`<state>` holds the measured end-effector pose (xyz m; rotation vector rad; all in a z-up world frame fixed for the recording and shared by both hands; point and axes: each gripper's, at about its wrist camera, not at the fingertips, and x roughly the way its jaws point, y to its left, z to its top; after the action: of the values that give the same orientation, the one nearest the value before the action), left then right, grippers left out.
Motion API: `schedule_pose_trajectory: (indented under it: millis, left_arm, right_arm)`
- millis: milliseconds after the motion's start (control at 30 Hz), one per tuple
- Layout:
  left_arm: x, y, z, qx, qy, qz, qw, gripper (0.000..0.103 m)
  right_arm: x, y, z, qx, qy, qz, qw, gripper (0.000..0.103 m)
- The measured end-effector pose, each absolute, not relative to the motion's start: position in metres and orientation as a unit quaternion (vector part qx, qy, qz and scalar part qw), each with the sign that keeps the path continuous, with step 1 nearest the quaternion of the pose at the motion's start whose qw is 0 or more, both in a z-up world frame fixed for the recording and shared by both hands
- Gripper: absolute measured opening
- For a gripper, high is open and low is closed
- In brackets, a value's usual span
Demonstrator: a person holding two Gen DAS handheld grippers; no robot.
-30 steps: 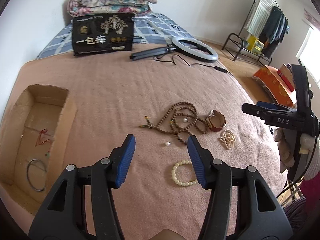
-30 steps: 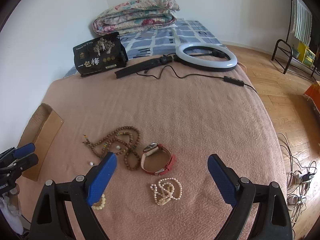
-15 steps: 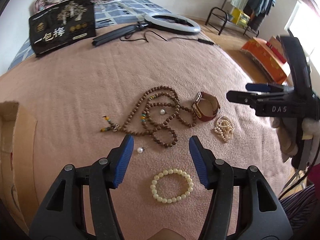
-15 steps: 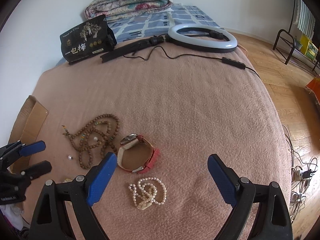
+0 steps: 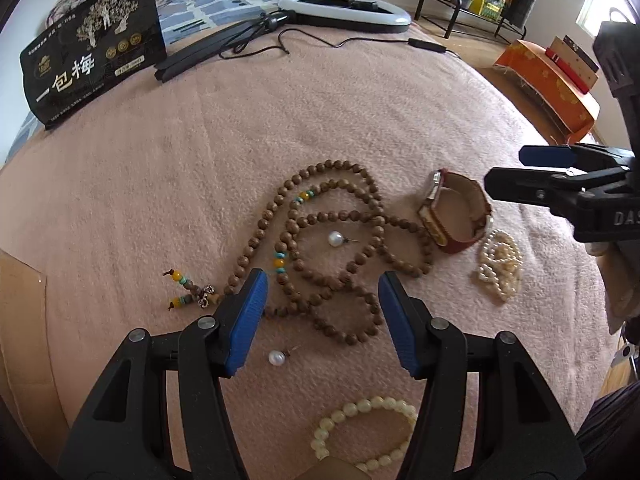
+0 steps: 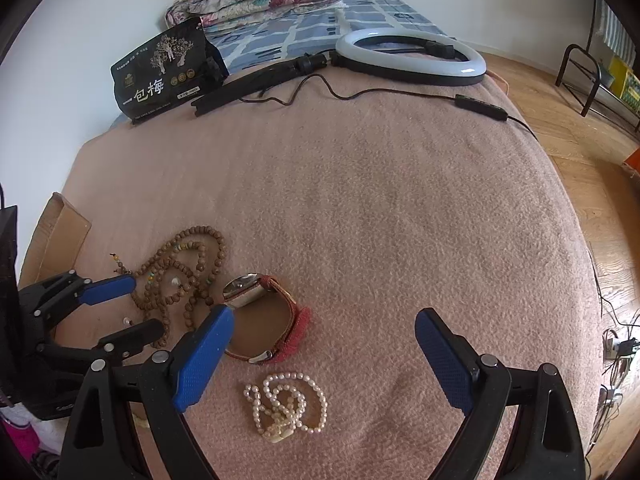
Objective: Organize jewelry
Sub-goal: 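Move the left tool to the brown bead mala while the right tool approaches the red-strap watch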
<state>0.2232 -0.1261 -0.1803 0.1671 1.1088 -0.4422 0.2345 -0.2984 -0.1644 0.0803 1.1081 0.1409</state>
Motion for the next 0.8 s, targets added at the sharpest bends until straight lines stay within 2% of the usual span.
schedule_pose_trajectory:
  millis: [233, 600, 800]
  left_arm:
    - [0.236, -0.122, -0.19, 0.071, 0.527, -0.202, 0.822, 0.059]
    - [0.241, -0.117, -0.191, 0.069, 0.52, -0.204, 0.826, 0.059]
    - [0.241, -0.118, -0.193, 0.079, 0.516, -0.21, 0.827, 0.042]
  right_arm:
    - [0.241, -0.296, -0.174, 0.043, 0.534, 0.073, 0.841, 0.093]
    - [0.247, -0.289, -0.184, 0.054, 0.548, 0.091, 0.83, 0.084]
    - [0.248, -0.287, -0.189, 0.054, 0.553, 0.094, 0.826, 0.079]
